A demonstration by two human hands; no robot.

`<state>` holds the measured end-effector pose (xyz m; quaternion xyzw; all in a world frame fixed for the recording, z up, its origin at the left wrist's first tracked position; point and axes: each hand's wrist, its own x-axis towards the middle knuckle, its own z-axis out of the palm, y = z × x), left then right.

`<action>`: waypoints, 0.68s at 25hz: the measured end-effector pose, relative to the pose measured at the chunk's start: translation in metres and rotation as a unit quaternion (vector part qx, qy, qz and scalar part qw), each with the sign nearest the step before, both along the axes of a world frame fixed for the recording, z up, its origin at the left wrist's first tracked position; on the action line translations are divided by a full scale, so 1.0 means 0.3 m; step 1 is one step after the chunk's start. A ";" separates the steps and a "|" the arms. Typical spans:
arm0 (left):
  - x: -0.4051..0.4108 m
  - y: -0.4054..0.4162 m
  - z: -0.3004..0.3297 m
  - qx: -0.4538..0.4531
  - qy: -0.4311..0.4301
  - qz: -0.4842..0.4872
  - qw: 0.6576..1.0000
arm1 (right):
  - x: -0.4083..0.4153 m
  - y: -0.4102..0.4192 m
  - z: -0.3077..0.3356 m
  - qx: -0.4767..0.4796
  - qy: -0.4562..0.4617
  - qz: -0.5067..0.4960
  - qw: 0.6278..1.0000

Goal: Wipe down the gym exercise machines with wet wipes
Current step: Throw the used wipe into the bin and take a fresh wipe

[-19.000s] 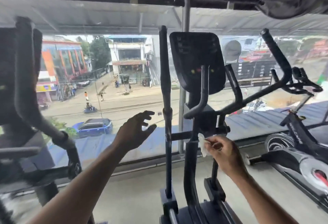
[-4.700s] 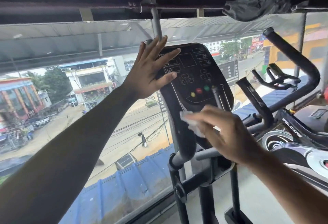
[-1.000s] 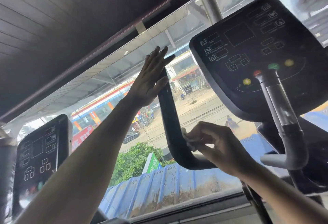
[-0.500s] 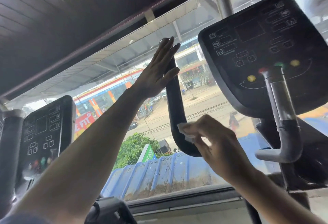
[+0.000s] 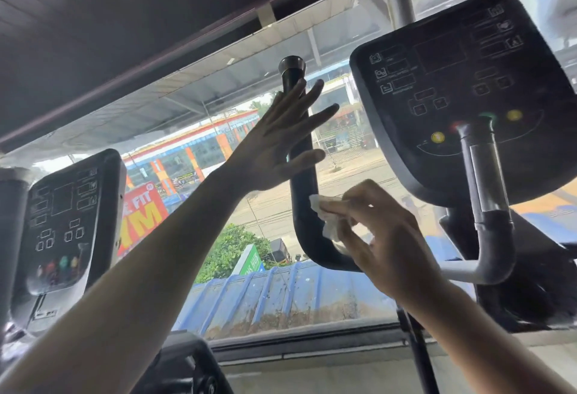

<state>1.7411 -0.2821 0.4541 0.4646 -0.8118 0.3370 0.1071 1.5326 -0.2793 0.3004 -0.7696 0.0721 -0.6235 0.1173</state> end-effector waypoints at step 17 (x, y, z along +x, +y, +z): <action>0.050 -0.138 -0.046 -0.022 0.133 -0.161 0.978 | 0.080 0.092 0.142 -0.107 0.177 -0.210 0.956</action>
